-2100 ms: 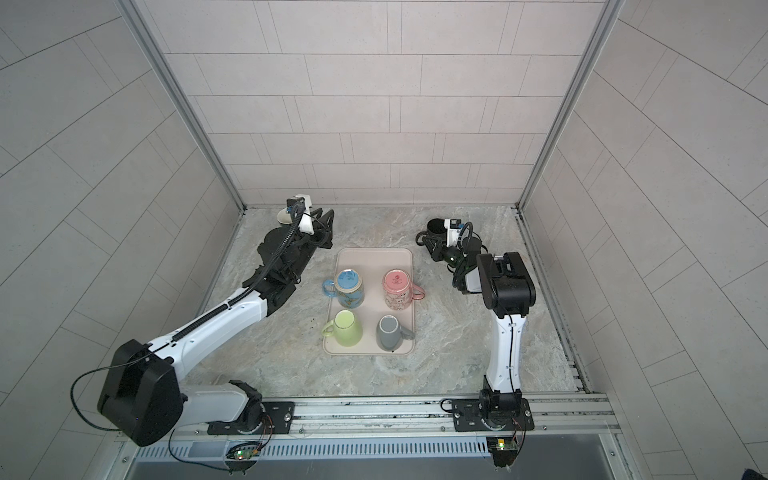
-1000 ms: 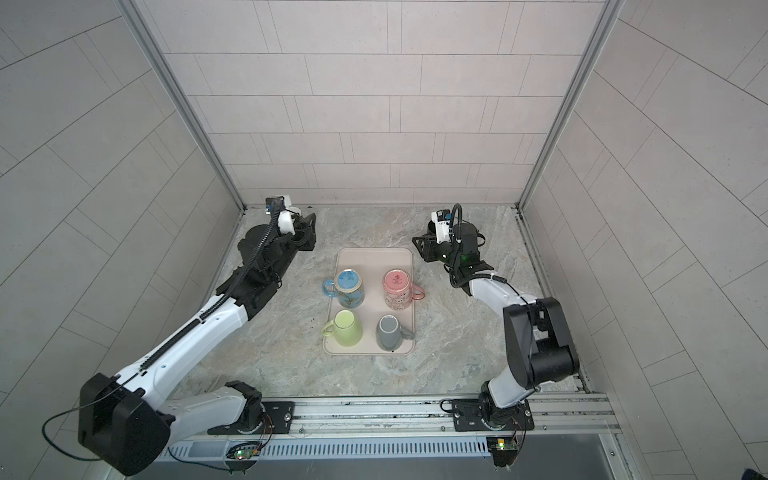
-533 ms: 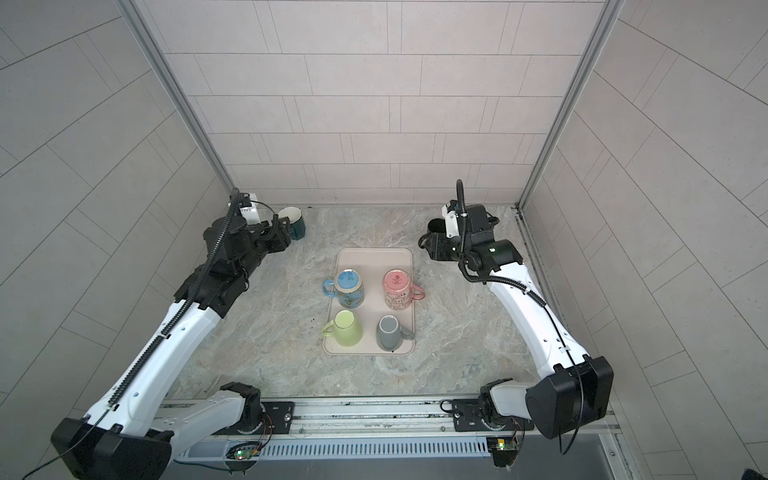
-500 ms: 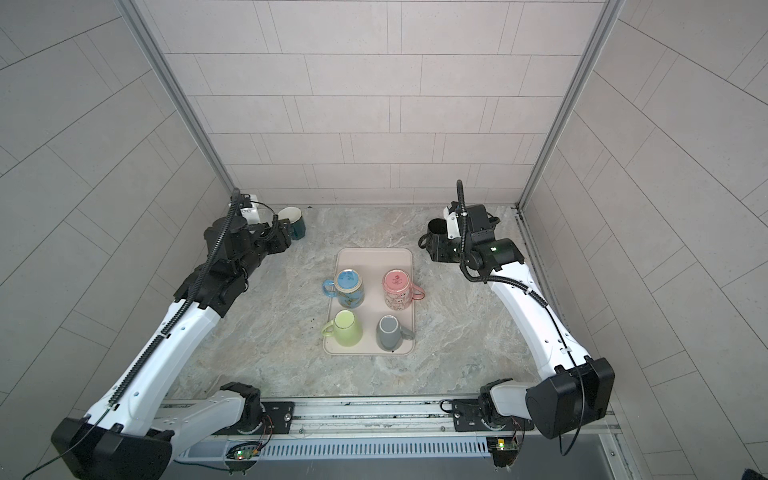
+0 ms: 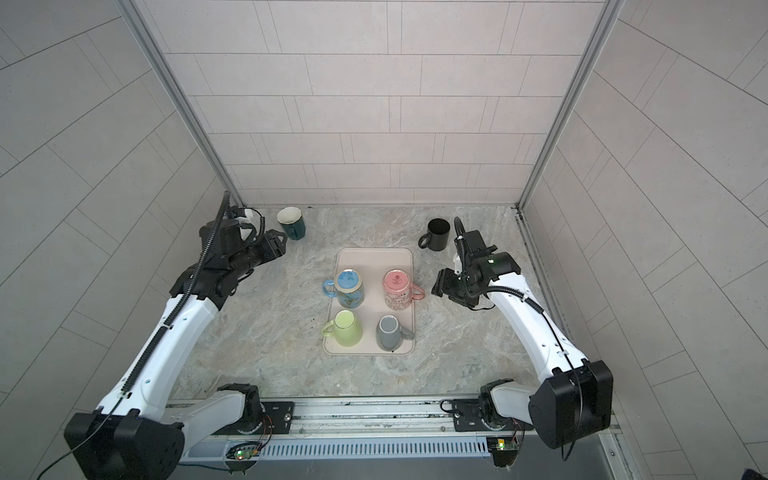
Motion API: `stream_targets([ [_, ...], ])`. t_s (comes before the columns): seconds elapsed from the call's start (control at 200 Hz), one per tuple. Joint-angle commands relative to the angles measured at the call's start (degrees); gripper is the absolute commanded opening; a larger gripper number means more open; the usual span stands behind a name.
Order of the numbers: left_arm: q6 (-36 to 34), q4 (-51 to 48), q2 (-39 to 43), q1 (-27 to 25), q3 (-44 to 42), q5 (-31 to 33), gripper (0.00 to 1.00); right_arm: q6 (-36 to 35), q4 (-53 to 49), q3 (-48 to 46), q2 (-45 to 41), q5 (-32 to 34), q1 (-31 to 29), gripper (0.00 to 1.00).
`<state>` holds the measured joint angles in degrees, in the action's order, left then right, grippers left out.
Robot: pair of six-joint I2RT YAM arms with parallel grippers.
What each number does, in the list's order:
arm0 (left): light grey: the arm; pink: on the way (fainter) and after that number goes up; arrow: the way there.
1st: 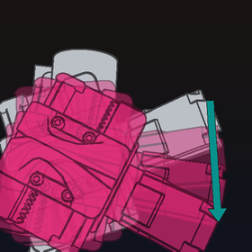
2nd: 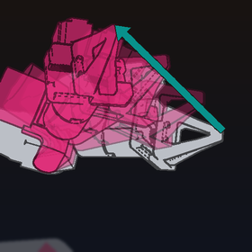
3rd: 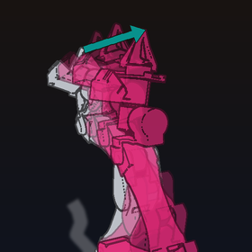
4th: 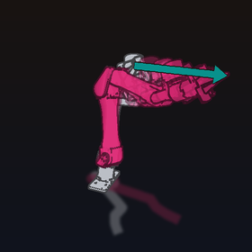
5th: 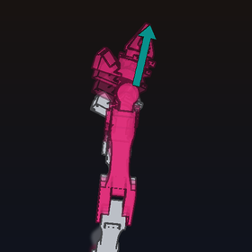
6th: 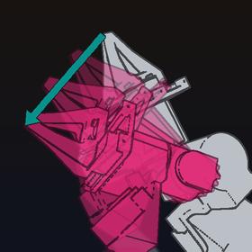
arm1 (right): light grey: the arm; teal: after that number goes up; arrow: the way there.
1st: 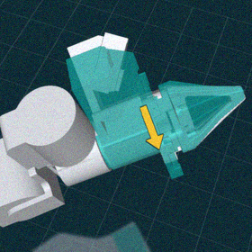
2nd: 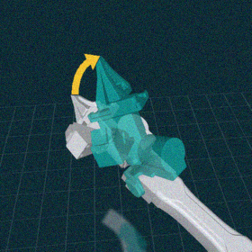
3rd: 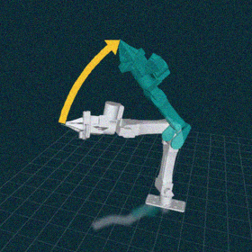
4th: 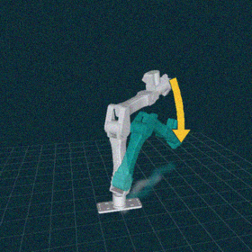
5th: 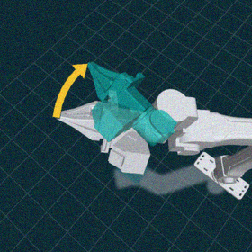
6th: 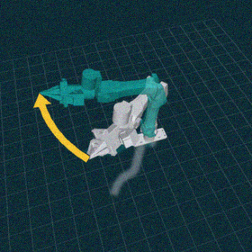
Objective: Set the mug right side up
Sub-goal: 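Move the right gripper down to the pink mug on the tray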
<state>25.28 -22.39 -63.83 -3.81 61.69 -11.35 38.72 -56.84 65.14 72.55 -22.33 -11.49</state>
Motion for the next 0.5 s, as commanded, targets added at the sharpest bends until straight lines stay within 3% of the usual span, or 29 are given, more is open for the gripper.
stream_targets([
  [0.0,0.5,-0.5,1.2,0.4,-0.7,-0.9,0.68,8.9,1.7,0.2,2.3,-5.3,1.1,0.66],
  [0.255,0.7,-0.3,0.5,0.8,-1.2,-0.7,0.69,18.2,7.1,1.4,12.4,-16.3,2.6,0.66],
  [0.495,0.6,-0.3,-0.8,1.8,-0.6,-0.9,0.69,21.5,8.5,3.8,17.4,-14.9,4.0,0.70],
])
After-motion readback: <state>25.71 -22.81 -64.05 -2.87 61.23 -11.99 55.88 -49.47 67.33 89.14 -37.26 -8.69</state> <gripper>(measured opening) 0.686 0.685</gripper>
